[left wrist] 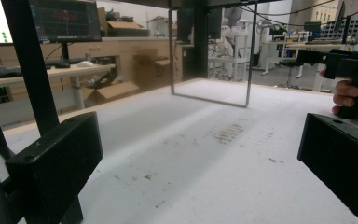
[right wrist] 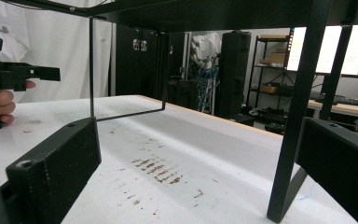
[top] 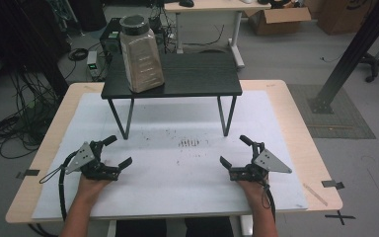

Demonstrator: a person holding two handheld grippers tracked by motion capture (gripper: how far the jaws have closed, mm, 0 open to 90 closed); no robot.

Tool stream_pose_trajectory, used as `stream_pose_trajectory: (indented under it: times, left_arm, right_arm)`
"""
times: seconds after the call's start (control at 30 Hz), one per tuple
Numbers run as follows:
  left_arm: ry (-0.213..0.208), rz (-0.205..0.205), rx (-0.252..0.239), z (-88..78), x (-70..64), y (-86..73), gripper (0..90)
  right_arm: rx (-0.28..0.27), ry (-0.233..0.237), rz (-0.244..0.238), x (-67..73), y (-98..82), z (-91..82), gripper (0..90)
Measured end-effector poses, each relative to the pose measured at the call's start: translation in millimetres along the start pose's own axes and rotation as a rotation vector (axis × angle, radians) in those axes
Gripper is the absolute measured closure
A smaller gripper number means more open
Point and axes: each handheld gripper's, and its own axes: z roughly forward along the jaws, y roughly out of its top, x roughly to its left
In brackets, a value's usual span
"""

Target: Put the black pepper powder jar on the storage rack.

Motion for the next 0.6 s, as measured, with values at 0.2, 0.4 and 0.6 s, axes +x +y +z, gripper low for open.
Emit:
stream_pose_trajectory:
  times: [0.2, 0.4, 0.6]
  left_arm:
    - [0.002, 0.003, 0.0, -0.1, -0.3, 0.0, 0.2]
    - [0.006, 0.006, -0.002, -0.2, -0.7, -0.1, 0.2]
    - [0.008, 0.002, -0.003, -0.2, -0.7, -0.1, 0.3]
  right_arm:
    - [0.0, 0.0, -0.001, 0.0, 0.0, -0.1, 0.0]
    - [-0.002, 0.0, -0.001, 0.2, 0.0, -0.2, 0.0]
    - [-0.002, 0.0, -0.001, 0.1, 0.0, -0.1, 0.0]
